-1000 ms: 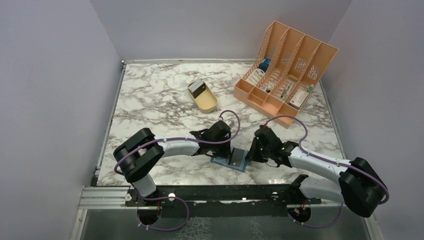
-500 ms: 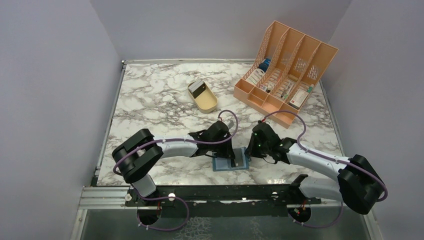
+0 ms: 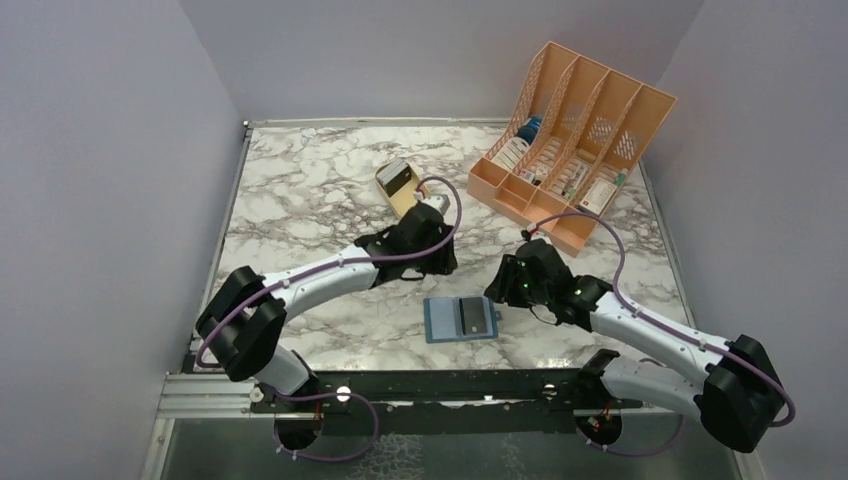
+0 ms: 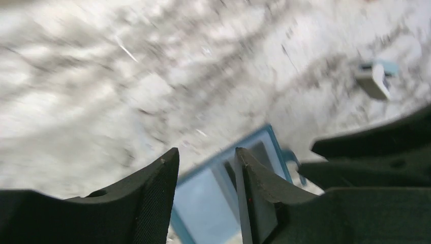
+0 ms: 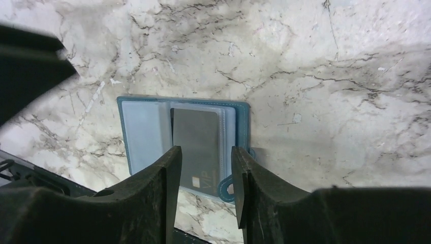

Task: Put the credit cards into the card holder
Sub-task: Insert the credit card into the card holder, then pick up the credit card from the storage box.

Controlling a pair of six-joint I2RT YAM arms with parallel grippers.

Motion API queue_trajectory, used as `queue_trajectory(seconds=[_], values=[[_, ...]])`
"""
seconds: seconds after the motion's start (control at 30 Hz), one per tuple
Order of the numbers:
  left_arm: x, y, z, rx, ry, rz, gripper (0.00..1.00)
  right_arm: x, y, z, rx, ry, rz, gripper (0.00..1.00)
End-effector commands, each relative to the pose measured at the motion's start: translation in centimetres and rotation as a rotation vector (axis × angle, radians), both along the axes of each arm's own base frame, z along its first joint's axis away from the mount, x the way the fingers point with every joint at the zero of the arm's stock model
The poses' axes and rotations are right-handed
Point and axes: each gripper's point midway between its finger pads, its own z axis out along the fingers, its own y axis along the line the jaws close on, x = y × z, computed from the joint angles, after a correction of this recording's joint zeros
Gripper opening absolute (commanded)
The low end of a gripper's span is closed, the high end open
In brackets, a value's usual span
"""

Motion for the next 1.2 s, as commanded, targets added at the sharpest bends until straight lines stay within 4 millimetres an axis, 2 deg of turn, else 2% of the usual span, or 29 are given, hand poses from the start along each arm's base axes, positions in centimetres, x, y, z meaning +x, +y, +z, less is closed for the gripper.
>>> queue_trajectory(seconds=[0.0, 0.1, 0.33, 0.47, 0.67, 0.8, 1.03, 1.17], values=[[5.9, 5.6, 2.8, 0.221, -0.157, 0.067, 0.49, 0.4, 0.4, 2.2, 0.018, -0.075, 0.043, 0.43], [9.2, 7.7, 4.3, 0.299, -0.197, 0.079, 0.49, 0.5, 0.4, 3.1, 0.025, -0.113, 0.058, 0.45], [17.6, 10.7, 8.7, 0.48, -0.389, 0.088, 0.51, 0.5, 1.1, 3.9, 0.064, -0.147, 0.098, 0.45], [21.6, 11.2, 8.6, 0.591, -0.461, 0.061, 0.55, 0.5, 1.5, 3.7, 0.068, -0.136, 0.112, 0.45], [26.4, 11.9, 6.1, 0.711, -0.462, 0.03, 0.56, 0.8, 1.7, 3.7, 0.063, -0.131, 0.114, 0.45], [28.5, 12.1, 5.0, 0.725, -0.464, -0.001, 0.56, 1.1, 1.8, 4.2, 0.055, -0.137, 0.11, 0.45], [30.6, 12.3, 2.2, 0.798, -0.452, -0.045, 0.55, 1.3, 1.6, 4.8, 0.052, -0.142, 0.095, 0.45], [30.8, 12.4, 0.8, 0.793, -0.43, -0.058, 0.54, 1.3, 1.5, 4.8, 0.047, -0.138, 0.089, 0.45]])
